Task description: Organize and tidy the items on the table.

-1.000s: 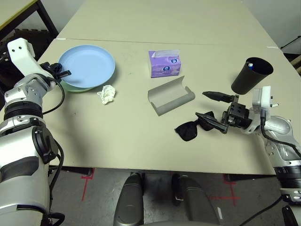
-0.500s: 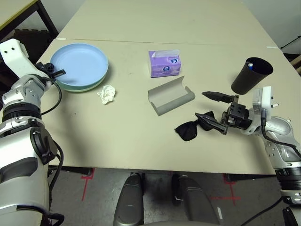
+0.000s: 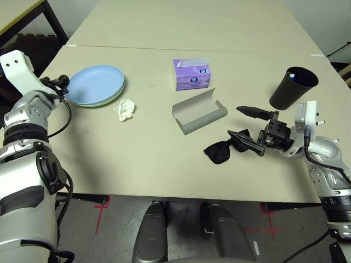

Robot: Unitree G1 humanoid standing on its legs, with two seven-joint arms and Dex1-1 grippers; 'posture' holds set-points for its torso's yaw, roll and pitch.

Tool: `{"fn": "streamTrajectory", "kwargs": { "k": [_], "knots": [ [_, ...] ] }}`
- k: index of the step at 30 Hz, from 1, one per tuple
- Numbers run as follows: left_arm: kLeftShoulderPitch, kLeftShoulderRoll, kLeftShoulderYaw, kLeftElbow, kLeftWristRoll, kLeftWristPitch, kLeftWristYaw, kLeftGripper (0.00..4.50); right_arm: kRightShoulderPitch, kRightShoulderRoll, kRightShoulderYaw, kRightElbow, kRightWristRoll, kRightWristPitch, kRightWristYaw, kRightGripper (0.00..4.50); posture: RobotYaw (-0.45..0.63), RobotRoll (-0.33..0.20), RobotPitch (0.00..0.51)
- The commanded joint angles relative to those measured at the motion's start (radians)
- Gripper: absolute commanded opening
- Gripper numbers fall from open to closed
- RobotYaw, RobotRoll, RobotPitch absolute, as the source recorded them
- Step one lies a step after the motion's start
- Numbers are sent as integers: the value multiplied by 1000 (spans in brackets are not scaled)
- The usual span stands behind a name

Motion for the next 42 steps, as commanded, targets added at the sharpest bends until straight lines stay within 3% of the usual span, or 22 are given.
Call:
{"fn": "streamTrajectory", "kwargs": {
  "k": [1, 6, 14, 30, 42],
  "knots": [
    [62, -20, -58, -120, 8, -34, -168, 4471, -1, 7, -21, -20, 19, 16, -20, 4500, 145, 0, 176],
    [201, -58, -102, -427, -99, 19, -481, 4471, -1, 21, -36, -21, 28, 28, -56, 4500, 153, 0, 175],
    [322, -82, -151, -700, -179, 146, -642, 4471, 19, 28, -8, -61, 32, 48, -40, 4500, 161, 0, 179],
    [372, 24, -256, -613, -34, 69, -766, 4471, 22, 27, 1, -69, 11, 45, -25, 4500, 158, 0, 172],
    [410, 29, -269, -598, -16, 95, -765, 4471, 18, 28, 4, -67, 9, 44, -22, 4500, 157, 0, 172]
  ]
}}
